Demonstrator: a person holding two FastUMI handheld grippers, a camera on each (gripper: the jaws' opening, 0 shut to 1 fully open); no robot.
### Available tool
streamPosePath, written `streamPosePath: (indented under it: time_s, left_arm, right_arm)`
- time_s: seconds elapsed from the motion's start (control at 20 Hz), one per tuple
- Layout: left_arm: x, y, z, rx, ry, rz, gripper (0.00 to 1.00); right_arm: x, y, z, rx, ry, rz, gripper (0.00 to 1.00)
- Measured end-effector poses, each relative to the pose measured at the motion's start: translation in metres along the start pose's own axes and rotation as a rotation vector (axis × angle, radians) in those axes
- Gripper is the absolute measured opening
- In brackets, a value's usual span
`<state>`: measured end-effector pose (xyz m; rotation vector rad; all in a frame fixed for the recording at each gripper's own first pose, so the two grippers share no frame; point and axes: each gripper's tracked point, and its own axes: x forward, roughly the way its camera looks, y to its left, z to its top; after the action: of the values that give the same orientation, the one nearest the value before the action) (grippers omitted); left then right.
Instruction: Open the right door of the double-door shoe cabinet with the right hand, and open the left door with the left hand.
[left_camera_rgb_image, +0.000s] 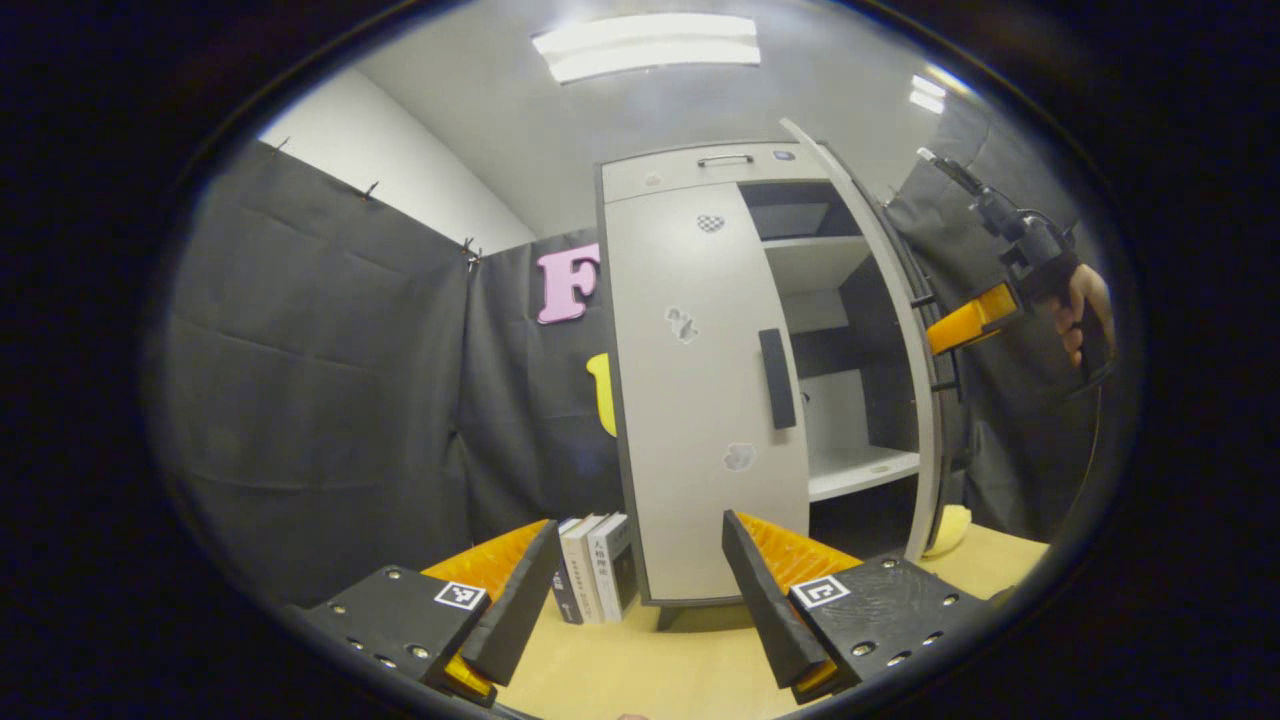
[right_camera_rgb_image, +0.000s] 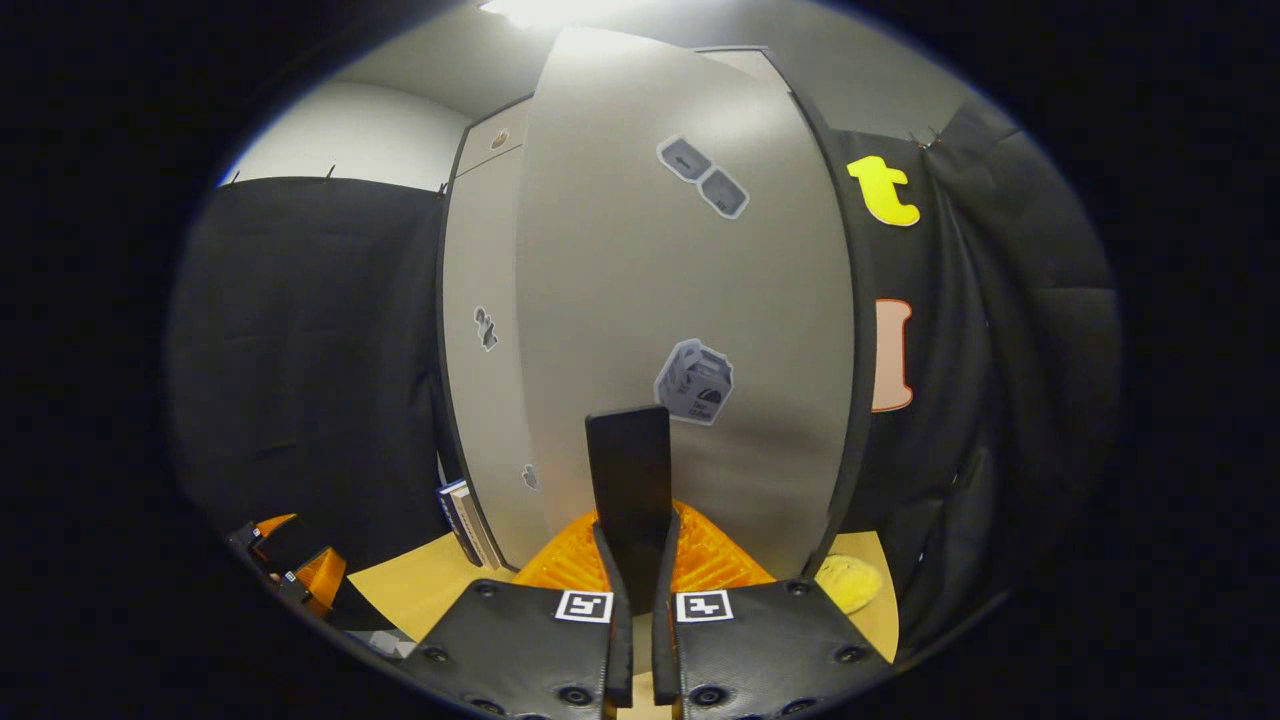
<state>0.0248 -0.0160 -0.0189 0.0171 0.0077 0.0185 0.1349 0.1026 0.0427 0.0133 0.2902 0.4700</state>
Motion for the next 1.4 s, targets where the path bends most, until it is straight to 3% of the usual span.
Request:
streamPosePath:
  time_s: [0.3, 0.75, 0.9, 1.0, 1.15, 1.2, 1.25, 1.3, 1.4]
  left_arm:
    - [-0.001, -0.036, 0.006, -0.008, -0.015, -0.081, 0.94]
    - [0.002, -0.09, 0.006, -0.038, 0.007, -0.181, 0.94]
    - [0.008, -0.099, 0.01, -0.037, 0.001, -0.201, 0.94]
    - [0.016, -0.108, 0.012, -0.041, 0.003, -0.219, 0.94]
    - [0.03, -0.119, 0.019, -0.051, 0.001, -0.25, 0.94]
    - [0.036, -0.123, 0.024, -0.053, -0.003, -0.261, 0.94]
    - [0.041, -0.125, 0.027, -0.053, -0.006, -0.27, 0.94]
    - [0.047, -0.127, 0.031, -0.055, -0.01, -0.279, 0.94]
    - [0.06, -0.136, 0.041, -0.06, -0.015, -0.301, 0.94]
  right_arm:
    - [-0.047, -0.054, -0.004, 0.001, 0.008, -0.099, 0.05]
    - [-0.077, -0.135, -0.007, 0.004, -0.015, -0.275, 0.07]
    - [-0.086, -0.125, -0.009, 0.068, -0.039, -0.216, 0.02]
    - [-0.095, -0.126, -0.012, 0.065, -0.047, -0.205, 0.1]
    - [-0.118, -0.132, -0.012, 0.032, -0.08, -0.26, 0.07]
    - [-0.126, -0.134, -0.009, 0.024, -0.097, -0.276, 0.1]
    - [-0.134, -0.134, -0.008, 0.016, -0.115, -0.29, 0.04]
    - [-0.14, -0.132, -0.008, 0.009, -0.125, -0.294, 0.05]
    - [-0.156, -0.136, -0.012, -0.017, -0.135, -0.32, 0.41]
